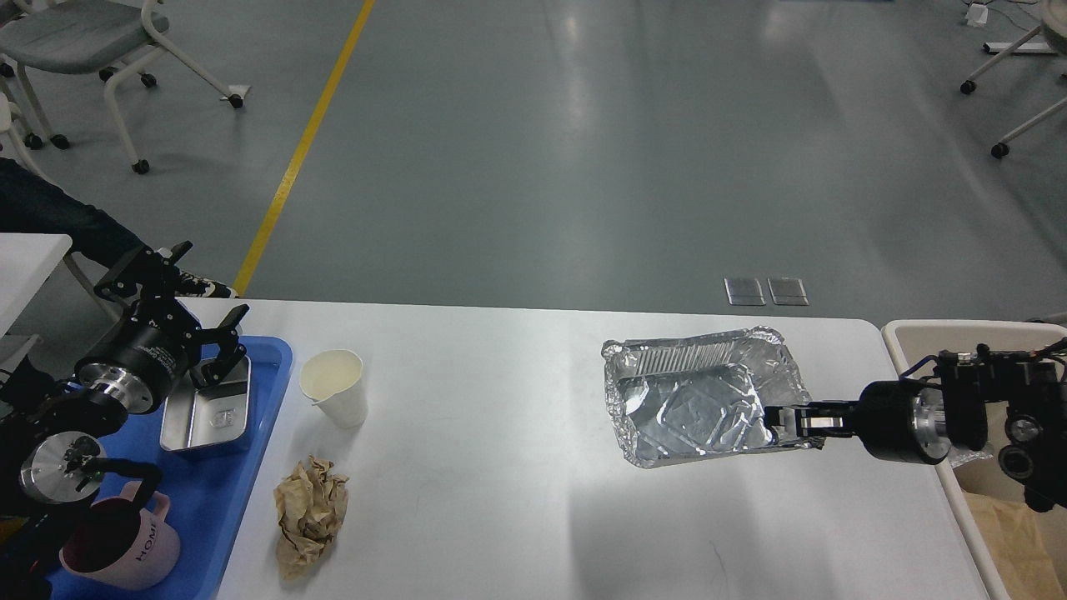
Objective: Tidy desktop
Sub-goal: 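Pull the foil tray back toward the table center with the right gripper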
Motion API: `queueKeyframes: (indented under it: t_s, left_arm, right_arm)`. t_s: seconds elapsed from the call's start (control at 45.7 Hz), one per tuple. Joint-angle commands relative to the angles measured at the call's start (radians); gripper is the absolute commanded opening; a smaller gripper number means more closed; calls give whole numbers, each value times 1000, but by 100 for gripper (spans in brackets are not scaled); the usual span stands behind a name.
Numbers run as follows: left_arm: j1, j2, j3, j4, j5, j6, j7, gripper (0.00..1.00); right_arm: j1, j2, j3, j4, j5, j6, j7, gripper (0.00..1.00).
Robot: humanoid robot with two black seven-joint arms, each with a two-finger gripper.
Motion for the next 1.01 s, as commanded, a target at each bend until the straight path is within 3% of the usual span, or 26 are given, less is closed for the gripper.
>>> queueKeyframes:
  t_s: [0.0, 0.197, 0.394, 0.984]
  left_arm:
    - [-2, 1, 0, -9, 12, 1, 0, 96]
    - [-4, 4, 23, -42, 20, 1, 11, 96]
    - [-5, 102, 64, -81, 21, 2, 26, 96]
    - [15, 733, 201, -111, 147, -9, 20, 96]
  right_arm:
    - [101, 81, -120, -52, 9, 0, -3, 0]
    - [140, 163, -141, -117, 13, 0, -3, 0]
    - [137, 212, -143, -155, 9, -2, -1, 0]
    - [129, 209, -143, -158, 6, -2, -1, 0]
